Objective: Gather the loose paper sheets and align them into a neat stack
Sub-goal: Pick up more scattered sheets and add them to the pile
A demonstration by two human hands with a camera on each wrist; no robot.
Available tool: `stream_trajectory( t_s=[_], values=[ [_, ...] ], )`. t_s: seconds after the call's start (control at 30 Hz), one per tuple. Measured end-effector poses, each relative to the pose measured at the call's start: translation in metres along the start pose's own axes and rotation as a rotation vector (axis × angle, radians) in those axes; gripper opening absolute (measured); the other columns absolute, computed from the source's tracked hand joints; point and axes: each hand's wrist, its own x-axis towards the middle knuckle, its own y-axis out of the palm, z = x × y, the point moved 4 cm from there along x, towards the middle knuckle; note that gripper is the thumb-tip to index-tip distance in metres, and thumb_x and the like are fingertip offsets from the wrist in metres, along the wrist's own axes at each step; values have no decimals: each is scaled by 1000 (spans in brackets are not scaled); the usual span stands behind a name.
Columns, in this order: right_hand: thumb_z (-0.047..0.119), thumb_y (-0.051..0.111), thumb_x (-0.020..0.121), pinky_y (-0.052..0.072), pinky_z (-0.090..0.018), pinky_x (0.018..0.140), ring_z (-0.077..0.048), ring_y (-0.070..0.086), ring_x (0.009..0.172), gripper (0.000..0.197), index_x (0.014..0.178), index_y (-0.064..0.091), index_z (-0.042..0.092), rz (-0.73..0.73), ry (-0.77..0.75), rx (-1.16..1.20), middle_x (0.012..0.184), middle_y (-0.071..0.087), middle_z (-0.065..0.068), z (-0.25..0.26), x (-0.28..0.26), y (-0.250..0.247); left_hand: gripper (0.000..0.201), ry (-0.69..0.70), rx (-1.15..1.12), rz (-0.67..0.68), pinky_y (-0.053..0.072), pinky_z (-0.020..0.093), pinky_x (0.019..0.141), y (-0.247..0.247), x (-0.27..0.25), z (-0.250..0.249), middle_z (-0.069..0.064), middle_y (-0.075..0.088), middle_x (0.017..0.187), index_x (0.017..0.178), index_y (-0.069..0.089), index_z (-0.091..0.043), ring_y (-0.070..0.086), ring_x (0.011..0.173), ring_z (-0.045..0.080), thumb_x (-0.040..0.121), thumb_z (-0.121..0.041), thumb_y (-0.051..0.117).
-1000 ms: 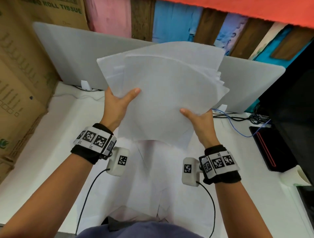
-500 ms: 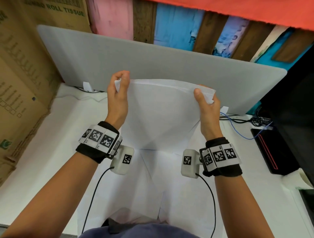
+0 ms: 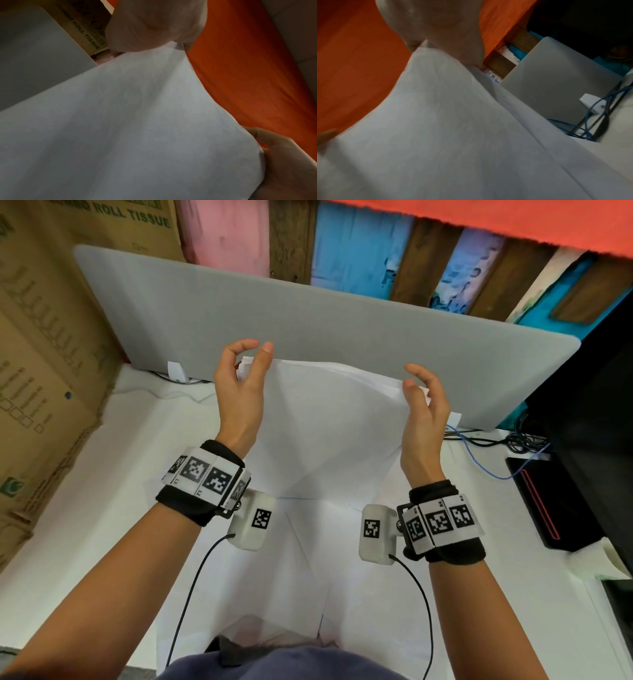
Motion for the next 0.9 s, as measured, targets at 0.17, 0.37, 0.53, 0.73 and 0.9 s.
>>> stream_trajectory(
  t_s=[0.17,0.37,0.53,0.73,0.9],
  values=[
    [39,70,65,52,-25,83,-10,62,100,51,111,55,24,228,144,42,110,63,0,-30,-2,-15,29,13,24,169,44,10,80,-10,-4,11,-9,53,103,109,46,-20,55,89,-9,84,-23,59],
    [-2,71,76,50,-11,70,3,64,77,34,89,58,27,260,365,-127,91,64,9,-74,-27,-2,37,-277,101,236,49,10,69,-28,-30,74,-8,63,98,120,53,-5,64,80,-6,84,-5,63],
    [0,71,77,49,-24,83,-13,63,89,33,88,59,28,211,389,-111,91,65,9,-76,-25,-6,32,-282,87,258,51,14,72,-32,-24,68,-5,64,97,112,57,-4,65,81,-2,81,0,64],
    [0,73,73,52,-34,88,-18,65,95,35,96,62,25,206,383,-91,97,68,3,-70,-26,-13,35,-294,-4,351,52,18,74,-33,-25,64,-12,71,85,96,62,-19,67,83,3,64,-20,76],
    [3,72,75,49,-36,94,-22,63,105,38,104,61,23,223,434,-132,105,67,0,-90,-34,-20,30,-354,48,343,51,14,72,-26,-36,84,-17,71,78,93,62,-20,66,78,-4,78,5,67]
  ],
)
